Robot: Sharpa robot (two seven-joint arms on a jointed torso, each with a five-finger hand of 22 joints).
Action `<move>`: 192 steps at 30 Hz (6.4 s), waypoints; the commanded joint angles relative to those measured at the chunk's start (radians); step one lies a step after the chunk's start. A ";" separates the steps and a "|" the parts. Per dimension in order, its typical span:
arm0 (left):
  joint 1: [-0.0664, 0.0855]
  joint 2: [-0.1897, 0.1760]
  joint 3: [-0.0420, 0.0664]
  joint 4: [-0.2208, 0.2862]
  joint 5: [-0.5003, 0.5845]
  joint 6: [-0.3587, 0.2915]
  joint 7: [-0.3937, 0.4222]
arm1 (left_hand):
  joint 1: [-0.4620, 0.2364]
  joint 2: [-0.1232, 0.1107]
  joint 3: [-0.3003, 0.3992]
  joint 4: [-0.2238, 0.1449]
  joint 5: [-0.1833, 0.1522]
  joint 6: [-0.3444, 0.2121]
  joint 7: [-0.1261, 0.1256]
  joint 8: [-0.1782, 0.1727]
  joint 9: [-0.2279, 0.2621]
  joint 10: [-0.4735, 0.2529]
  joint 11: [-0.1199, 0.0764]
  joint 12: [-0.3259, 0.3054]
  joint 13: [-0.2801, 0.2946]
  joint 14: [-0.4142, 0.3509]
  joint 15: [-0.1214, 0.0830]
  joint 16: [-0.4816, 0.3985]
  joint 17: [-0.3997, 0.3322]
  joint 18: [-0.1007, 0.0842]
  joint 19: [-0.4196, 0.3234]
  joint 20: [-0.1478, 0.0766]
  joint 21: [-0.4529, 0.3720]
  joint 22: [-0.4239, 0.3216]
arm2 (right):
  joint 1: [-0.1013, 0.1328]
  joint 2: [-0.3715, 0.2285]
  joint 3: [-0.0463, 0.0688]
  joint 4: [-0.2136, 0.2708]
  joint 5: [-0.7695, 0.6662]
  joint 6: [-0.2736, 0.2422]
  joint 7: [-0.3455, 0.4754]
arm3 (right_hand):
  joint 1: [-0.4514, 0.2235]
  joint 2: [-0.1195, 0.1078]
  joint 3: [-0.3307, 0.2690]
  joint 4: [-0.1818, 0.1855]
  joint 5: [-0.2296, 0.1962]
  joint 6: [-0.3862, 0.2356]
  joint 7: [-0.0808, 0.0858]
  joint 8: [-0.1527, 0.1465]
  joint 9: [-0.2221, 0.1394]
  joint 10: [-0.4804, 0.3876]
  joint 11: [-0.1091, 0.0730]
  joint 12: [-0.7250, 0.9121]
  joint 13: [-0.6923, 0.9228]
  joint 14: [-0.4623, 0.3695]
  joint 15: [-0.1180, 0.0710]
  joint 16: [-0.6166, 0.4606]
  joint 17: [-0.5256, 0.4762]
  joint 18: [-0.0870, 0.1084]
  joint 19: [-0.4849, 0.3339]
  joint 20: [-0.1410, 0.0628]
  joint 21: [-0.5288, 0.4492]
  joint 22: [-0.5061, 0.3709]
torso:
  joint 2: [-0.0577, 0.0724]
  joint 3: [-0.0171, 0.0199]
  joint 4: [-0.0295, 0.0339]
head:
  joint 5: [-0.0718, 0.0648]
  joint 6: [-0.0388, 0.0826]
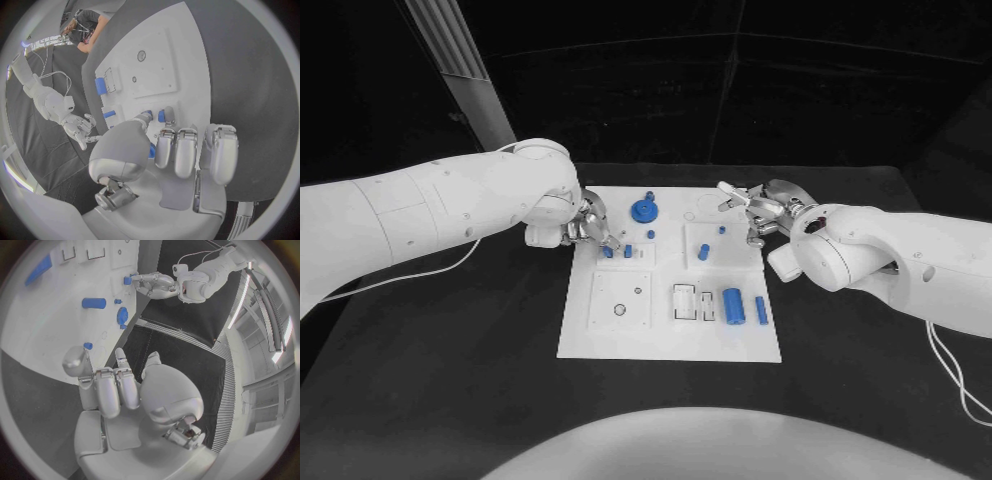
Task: Assemble the parts on the task board
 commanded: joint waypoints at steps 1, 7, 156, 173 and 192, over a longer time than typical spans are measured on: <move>-0.002 -0.003 -0.002 0.001 0.000 0.009 -0.013 | 0.020 -0.008 -0.014 0.000 0.040 0.000 -0.006 0.010 0.010 0.106 0.000 -0.005 0.263 0.104 0.001 0.003 0.263 -0.007 0.105 0.006 0.004 0.263 | 0.001 0.000 0.000 0.001 -0.003 0.006 0.004 | 0.002 0.009 -0.006 0.000 0.002 -0.006 -0.002 0.002 -0.002 0.054 -0.005 0.004 0.212 0.043 -0.007 0.007 0.188 0.004 0.007 -0.002 0.001 0.101 | 0.000 0.0001 0.0008 | 0.000 0.001; -0.002 -0.005 -0.002 0.002 -0.001 0.010 -0.005 | 0.044 -0.020 -0.020 0.000 0.173 -0.010 -0.009 0.016 0.023 0.106 -0.003 -0.005 0.263 0.104 -0.002 0.003 0.263 -0.007 0.105 0.004 0.004 0.263 | 0.001 0.000 0.000 0.001 -0.003 0.006 0.004 | 0.002 0.009 -0.006 0.000 0.002 -0.006 -0.002 0.002 -0.002 0.054 -0.005 0.004 0.212 0.043 -0.007 0.007 0.188 0.004 0.007 -0.002 0.001 0.101 | 0.000 0.0000 -0.0001 | 0.001 0.002; -0.026 -0.001 -0.002 -0.014 -0.538 -0.698 0.927 | 0.674 -0.135 0.047 -0.003 -0.301 0.235 0.060 -0.591 -0.539 -0.466 0.075 -1.328 -1.222 0.104 0.055 0.003 0.263 -0.007 0.105 0.049 0.004 0.263 | -0.003 -0.008 0.000 0.010 -0.067 -0.048 0.111 | 0.023 0.015 -0.005 -0.003 0.006 -0.006 -0.002 0.007 -0.001 0.060 -0.006 0.009 0.218 0.052 -0.008 0.013 0.197 0.001 0.021 -0.002 0.014 0.109 | 0.001 0.0002 -0.0001 | 0.001 0.027; -0.058 0.031 -0.002 -0.033 -0.736 -0.646 0.893 | 0.649 -0.146 0.034 -0.002 -0.333 0.305 0.050 -0.601 -0.559 -0.446 0.067 -1.356 -1.247 0.104 0.046 0.003 0.263 -0.007 0.105 0.043 0.004 0.263 | -0.003 -0.007 0.000 0.010 -0.068 -0.052 0.114 | 0.026 0.015 -0.005 -0.003 0.006 -0.006 -0.002 0.008 -0.001 0.059 -0.006 0.008 0.217 0.052 -0.008 0.014 0.198 0.001 0.022 -0.002 0.015 0.110 | 0.001 -0.0006 0.0003 | 0.004 0.031; -0.082 0.057 -0.002 -0.055 -0.800 -0.623 0.804 | 0.701 -0.138 0.065 -0.004 -0.333 0.261 0.049 -0.663 -0.597 -0.516 0.060 -1.416 -1.247 0.104 0.029 0.003 0.263 -0.007 0.105 0.025 0.004 0.263 | -0.003 -0.001 0.000 0.007 -0.068 -0.039 0.105 | 0.027 0.015 -0.006 -0.002 0.006 -0.006 -0.002 0.008 -0.001 0.060 -0.006 0.008 0.217 0.052 -0.008 0.014 0.198 0.001 0.022 -0.002 0.015 0.110 | 0.000 0.0009 0.0012 | 0.006 0.033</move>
